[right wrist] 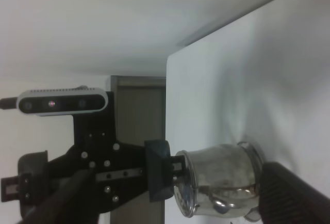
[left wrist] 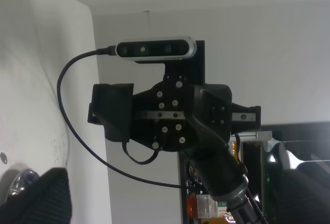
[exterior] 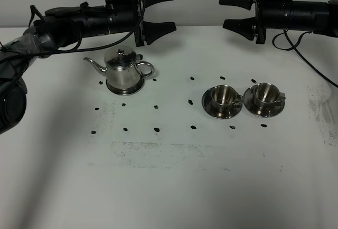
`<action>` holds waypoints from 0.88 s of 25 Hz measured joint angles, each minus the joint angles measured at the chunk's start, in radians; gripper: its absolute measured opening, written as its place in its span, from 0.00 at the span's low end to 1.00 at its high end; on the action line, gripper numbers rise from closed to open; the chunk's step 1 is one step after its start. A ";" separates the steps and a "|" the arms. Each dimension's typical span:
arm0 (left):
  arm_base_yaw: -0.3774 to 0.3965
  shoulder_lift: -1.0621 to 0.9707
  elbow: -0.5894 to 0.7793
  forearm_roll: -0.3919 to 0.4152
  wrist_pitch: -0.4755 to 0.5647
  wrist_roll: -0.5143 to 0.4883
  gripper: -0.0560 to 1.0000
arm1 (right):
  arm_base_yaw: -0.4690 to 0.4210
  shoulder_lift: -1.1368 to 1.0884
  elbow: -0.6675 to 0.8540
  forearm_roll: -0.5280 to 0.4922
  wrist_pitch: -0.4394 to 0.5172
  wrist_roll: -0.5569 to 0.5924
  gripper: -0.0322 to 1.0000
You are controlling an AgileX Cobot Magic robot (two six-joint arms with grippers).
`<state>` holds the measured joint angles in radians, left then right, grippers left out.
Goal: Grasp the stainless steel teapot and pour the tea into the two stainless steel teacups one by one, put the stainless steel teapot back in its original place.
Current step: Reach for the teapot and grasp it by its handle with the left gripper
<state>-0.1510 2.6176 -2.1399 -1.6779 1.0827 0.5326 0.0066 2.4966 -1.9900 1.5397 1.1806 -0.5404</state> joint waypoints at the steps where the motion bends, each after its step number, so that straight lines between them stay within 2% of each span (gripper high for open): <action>1: 0.000 0.000 0.000 -0.001 0.000 0.000 0.78 | 0.000 0.000 0.000 0.000 0.000 0.000 0.63; 12: 0.000 0.000 0.000 -0.001 0.000 0.010 0.77 | 0.000 0.000 0.000 -0.002 0.000 -0.005 0.63; 15: 0.000 0.001 -0.007 0.007 0.000 0.015 0.77 | 0.000 0.000 -0.001 -0.030 0.001 -0.034 0.62; 18: 0.000 0.003 -0.079 0.112 -0.004 0.006 0.77 | 0.000 -0.002 -0.047 -0.144 0.000 -0.055 0.61; 21: 0.000 0.003 -0.233 0.322 -0.006 -0.072 0.77 | 0.000 -0.013 -0.149 -0.346 -0.005 -0.045 0.60; 22: 0.000 0.003 -0.303 0.427 -0.005 -0.107 0.77 | 0.003 -0.020 -0.178 -0.426 -0.011 -0.032 0.60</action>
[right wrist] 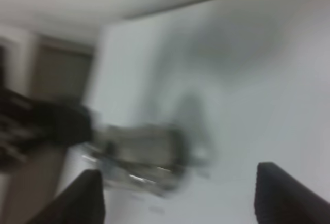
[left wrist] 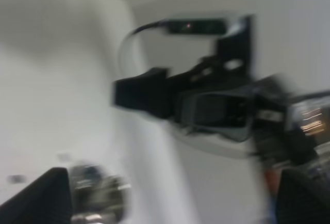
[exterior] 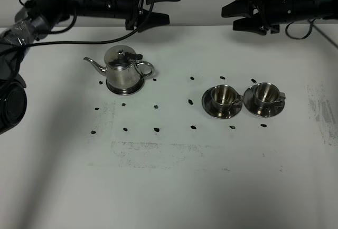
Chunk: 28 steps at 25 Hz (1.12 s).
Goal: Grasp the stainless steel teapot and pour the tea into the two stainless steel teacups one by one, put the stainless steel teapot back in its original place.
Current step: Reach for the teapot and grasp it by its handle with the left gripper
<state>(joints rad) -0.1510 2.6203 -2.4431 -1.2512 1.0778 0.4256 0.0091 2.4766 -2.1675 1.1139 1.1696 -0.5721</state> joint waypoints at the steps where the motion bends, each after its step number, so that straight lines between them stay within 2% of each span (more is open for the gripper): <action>1: 0.000 0.000 -0.071 0.118 0.002 -0.048 0.77 | 0.005 -0.007 -0.033 -0.083 -0.007 0.019 0.60; 2: 0.000 0.000 -0.128 0.237 0.003 -0.101 0.77 | 0.010 -0.014 -0.065 -0.153 -0.014 0.042 0.60; 5: 0.001 -0.001 -0.275 0.492 0.005 -0.235 0.77 | 0.036 -0.023 -0.138 -0.403 -0.016 0.129 0.60; 8: 0.015 -0.012 -0.308 0.579 0.012 -0.268 0.77 | 0.067 -0.023 -0.191 -0.626 0.003 0.211 0.60; 10: 0.020 -0.028 -0.308 0.619 0.030 -0.272 0.77 | 0.083 -0.036 -0.202 -0.721 0.017 0.252 0.60; 13: 0.020 -0.082 -0.298 0.672 0.063 -0.272 0.74 | 0.095 -0.093 -0.203 -0.795 0.024 0.297 0.60; 17: 0.014 -0.252 -0.135 0.777 0.072 -0.214 0.69 | 0.114 -0.225 -0.150 -0.864 0.021 0.322 0.58; 18: 0.008 -0.301 -0.073 0.828 0.071 -0.196 0.68 | 0.122 -0.268 -0.118 -0.882 0.013 0.323 0.58; 20: -0.020 -0.388 0.030 0.994 0.074 -0.162 0.67 | 0.142 -0.345 -0.031 -0.916 -0.006 0.328 0.56; 22: -0.059 -0.477 0.141 1.121 0.058 -0.165 0.66 | 0.166 -0.404 0.057 -0.952 -0.025 0.334 0.56; 25: -0.099 -0.602 0.291 1.181 -0.021 -0.160 0.66 | 0.196 -0.496 0.211 -1.009 -0.066 0.358 0.54; 28: -0.121 -0.742 0.458 1.213 -0.115 -0.155 0.66 | 0.208 -0.628 0.400 -1.035 -0.167 0.376 0.53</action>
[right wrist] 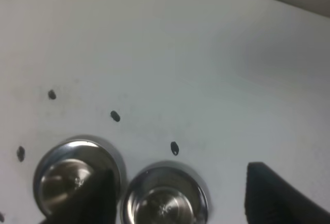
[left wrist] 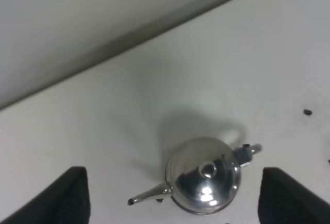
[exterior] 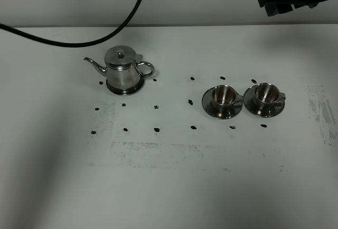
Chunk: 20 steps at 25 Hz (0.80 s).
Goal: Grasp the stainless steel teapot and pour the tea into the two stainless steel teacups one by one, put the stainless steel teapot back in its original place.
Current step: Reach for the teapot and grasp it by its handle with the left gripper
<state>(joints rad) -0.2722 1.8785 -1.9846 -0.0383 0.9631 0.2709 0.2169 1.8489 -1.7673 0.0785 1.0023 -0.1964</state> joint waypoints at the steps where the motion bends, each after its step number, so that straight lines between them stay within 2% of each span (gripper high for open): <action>1: -0.005 -0.051 0.066 0.012 -0.035 0.000 0.66 | 0.000 -0.057 0.053 0.000 -0.042 0.004 0.53; 6: -0.006 -0.286 0.394 0.032 -0.272 -0.026 0.66 | 0.000 -0.352 0.340 -0.004 -0.201 0.016 0.52; 10: -0.006 -0.474 0.616 0.031 -0.456 -0.039 0.66 | 0.000 -0.576 0.528 -0.012 -0.257 0.018 0.52; 14: -0.006 -0.602 0.763 0.038 -0.532 -0.053 0.66 | 0.000 -0.751 0.646 -0.012 -0.269 0.018 0.52; 17: -0.006 -0.622 0.788 0.038 -0.551 -0.074 0.66 | 0.000 -0.849 0.680 -0.013 -0.253 0.018 0.52; 20: -0.006 -0.624 0.794 0.044 -0.525 -0.099 0.66 | 0.000 -0.913 0.686 -0.013 -0.186 0.019 0.52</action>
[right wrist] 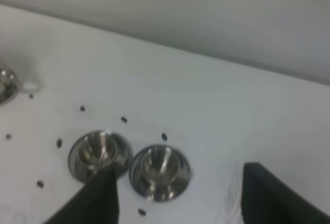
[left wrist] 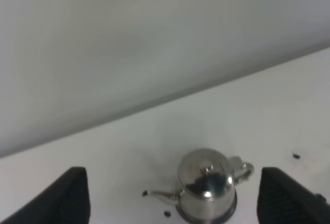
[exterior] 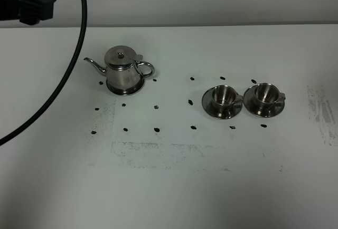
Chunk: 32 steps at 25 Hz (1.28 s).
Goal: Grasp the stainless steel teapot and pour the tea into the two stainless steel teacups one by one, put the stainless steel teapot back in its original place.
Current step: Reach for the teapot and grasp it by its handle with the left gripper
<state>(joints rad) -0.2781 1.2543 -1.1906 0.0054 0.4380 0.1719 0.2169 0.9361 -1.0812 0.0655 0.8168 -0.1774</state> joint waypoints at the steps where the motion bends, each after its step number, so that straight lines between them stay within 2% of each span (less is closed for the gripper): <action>1: 0.000 0.000 0.001 0.002 0.008 -0.003 0.66 | 0.000 -0.017 0.000 0.000 0.027 0.000 0.52; 7: 0.000 -0.005 0.029 0.008 0.021 -0.010 0.64 | 0.000 -0.168 0.000 0.001 0.168 0.022 0.51; 15: 0.000 0.001 0.061 0.009 -0.013 -0.009 0.64 | 0.000 -0.390 0.011 0.001 0.321 0.070 0.48; 18: 0.000 0.017 0.061 0.009 -0.013 -0.009 0.64 | 0.000 -0.476 0.082 0.001 0.324 0.090 0.48; 26: -0.015 0.099 0.061 0.009 -0.031 0.027 0.64 | 0.000 -0.768 0.448 0.001 0.254 0.130 0.48; 32: -0.072 0.147 0.008 0.010 -0.039 0.036 0.64 | 0.000 -0.873 0.539 -0.005 0.280 0.127 0.48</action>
<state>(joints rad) -0.3500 1.4011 -1.1831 0.0158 0.3987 0.2083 0.2169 0.0627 -0.5424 0.0606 1.0963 -0.0505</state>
